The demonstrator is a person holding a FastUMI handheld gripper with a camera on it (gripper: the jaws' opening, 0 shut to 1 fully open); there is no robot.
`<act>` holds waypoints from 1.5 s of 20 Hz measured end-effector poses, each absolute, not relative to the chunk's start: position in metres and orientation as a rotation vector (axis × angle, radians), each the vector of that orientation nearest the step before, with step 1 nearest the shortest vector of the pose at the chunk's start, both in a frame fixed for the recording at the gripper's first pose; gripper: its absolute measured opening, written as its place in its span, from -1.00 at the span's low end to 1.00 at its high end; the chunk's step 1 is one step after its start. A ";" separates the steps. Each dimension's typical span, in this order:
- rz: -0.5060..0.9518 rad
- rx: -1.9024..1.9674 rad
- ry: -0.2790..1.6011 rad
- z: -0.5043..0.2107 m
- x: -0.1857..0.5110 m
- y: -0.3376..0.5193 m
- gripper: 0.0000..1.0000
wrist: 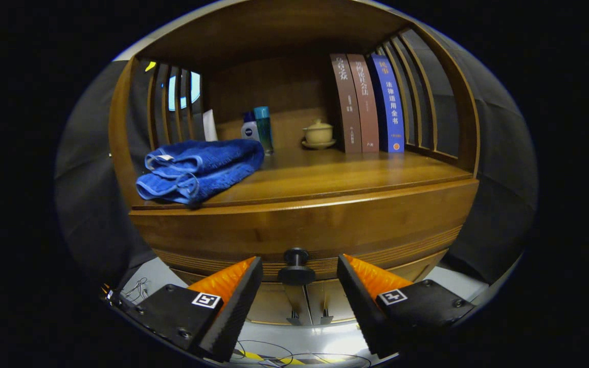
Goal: Pull open the drawer, take out the items inside it, and place them on the countertop above the cabinet.
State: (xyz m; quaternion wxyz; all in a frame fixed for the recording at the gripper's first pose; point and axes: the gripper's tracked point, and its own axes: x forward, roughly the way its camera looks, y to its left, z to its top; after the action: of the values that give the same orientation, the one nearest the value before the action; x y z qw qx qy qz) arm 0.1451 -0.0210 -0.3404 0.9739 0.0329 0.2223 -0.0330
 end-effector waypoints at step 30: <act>-0.079 0.050 0.634 -0.355 0.027 -0.014 -0.29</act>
State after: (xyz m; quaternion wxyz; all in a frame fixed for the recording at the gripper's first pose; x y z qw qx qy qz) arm 0.0269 -0.0139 -0.3547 0.9491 0.0245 0.3117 -0.0388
